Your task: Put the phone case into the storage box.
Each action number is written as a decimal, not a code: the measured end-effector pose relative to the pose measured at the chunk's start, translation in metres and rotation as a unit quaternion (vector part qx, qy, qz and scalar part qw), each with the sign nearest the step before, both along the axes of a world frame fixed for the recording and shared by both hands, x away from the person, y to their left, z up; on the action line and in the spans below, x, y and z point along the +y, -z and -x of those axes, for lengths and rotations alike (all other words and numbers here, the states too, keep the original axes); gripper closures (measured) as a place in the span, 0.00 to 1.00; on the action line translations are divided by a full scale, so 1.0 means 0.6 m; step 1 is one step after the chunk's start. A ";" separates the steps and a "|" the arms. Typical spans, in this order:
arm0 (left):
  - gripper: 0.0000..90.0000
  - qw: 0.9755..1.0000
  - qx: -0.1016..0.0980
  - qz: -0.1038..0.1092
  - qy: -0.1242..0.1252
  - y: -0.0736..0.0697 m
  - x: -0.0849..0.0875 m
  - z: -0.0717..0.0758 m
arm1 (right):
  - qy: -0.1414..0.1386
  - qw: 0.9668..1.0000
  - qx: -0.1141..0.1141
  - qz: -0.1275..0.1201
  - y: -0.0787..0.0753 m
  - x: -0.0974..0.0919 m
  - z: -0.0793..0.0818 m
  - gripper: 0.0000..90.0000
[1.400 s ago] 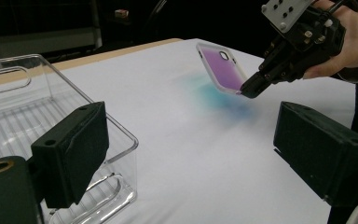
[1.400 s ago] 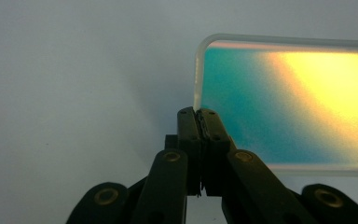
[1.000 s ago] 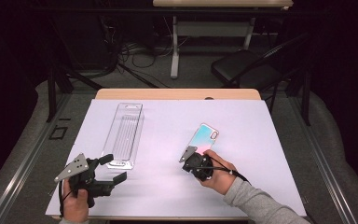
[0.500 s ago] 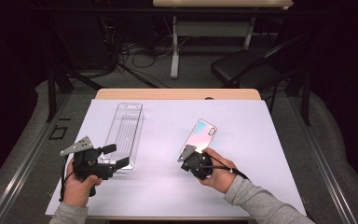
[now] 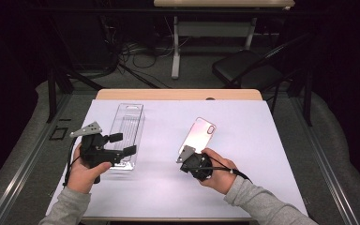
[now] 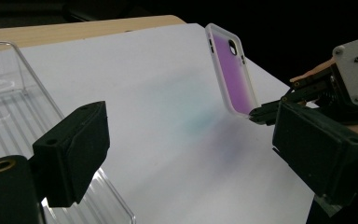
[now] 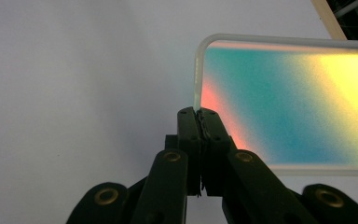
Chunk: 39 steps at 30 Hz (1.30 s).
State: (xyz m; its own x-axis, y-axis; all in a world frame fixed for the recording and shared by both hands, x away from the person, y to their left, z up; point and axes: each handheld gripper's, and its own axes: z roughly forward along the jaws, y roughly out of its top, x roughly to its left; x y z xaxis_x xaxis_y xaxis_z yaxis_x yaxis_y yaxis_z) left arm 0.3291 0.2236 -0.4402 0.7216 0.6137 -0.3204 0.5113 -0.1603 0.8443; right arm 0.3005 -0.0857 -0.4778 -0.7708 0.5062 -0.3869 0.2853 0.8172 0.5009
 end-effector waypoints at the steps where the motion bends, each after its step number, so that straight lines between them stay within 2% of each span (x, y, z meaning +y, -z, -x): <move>1: 0.17 1.000 0.001 -0.002 0.006 -0.004 -0.009 -0.007 | -0.004 1.000 -0.006 0.002 -0.001 0.002 0.001 0.99; 9: 0.19 1.000 0.012 -0.010 0.024 -0.011 -0.047 -0.037 | -0.016 1.000 -0.017 0.001 -0.007 0.010 0.007 0.99; 15: 0.23 0.999 0.019 -0.011 0.034 -0.010 -0.069 -0.054 | -0.026 0.999 -0.022 0.002 -0.009 0.017 0.011 0.99; 22: 0.24 0.999 0.023 -0.010 0.036 -0.008 -0.084 -0.067 | -0.036 0.999 -0.030 0.001 -0.009 0.022 0.014 0.99; 35: 0.35 0.998 0.049 0.001 0.042 0.004 -0.116 -0.087 | -0.046 0.998 -0.040 -0.002 -0.008 0.032 0.020 0.98; 39: 0.39 0.998 0.053 -0.001 0.046 0.004 -0.124 -0.087 | -0.046 0.998 -0.040 -0.002 -0.008 0.033 0.021 0.99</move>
State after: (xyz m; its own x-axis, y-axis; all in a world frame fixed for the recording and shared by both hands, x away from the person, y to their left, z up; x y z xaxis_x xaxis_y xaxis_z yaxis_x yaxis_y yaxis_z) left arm 0.3816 0.1494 -0.4428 0.7364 0.5481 -0.3967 0.5814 -0.2127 0.7853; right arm 0.2877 -0.0662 -0.4729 -0.7806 0.4359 -0.4479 0.1674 0.8363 0.5221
